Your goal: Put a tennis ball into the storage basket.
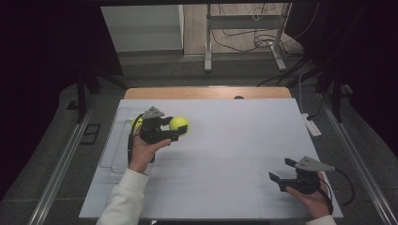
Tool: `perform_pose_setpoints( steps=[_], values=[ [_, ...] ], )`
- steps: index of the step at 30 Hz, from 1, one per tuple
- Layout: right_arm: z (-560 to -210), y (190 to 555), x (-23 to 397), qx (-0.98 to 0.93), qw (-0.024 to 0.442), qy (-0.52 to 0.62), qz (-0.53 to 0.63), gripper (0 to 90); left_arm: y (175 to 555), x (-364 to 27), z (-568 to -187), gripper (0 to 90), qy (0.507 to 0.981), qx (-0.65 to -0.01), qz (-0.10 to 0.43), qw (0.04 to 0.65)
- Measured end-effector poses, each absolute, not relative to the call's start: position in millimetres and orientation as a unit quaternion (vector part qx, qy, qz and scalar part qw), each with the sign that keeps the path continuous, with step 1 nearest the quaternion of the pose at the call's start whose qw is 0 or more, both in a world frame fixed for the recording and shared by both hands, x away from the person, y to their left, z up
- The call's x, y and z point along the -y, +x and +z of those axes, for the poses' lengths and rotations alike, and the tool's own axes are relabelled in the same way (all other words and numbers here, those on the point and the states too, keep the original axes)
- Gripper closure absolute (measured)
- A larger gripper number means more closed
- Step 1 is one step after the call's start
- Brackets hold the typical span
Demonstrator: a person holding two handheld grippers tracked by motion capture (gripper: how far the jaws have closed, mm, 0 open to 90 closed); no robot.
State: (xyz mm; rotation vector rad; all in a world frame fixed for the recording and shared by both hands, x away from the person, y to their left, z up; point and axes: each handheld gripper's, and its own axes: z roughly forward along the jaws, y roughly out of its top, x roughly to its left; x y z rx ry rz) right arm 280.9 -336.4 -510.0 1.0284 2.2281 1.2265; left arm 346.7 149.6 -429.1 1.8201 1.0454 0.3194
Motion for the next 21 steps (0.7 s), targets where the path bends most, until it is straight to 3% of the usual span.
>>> perform_pose_setpoints(
  steps=[21],
  values=[
    [-510.3, 281.1, 336.3, -0.796, 0.197, 0.367, 0.439, 13.1, 343.9, -168.0, -427.2, 27.6, 0.736, -0.447, 0.148, 0.486]
  ],
)
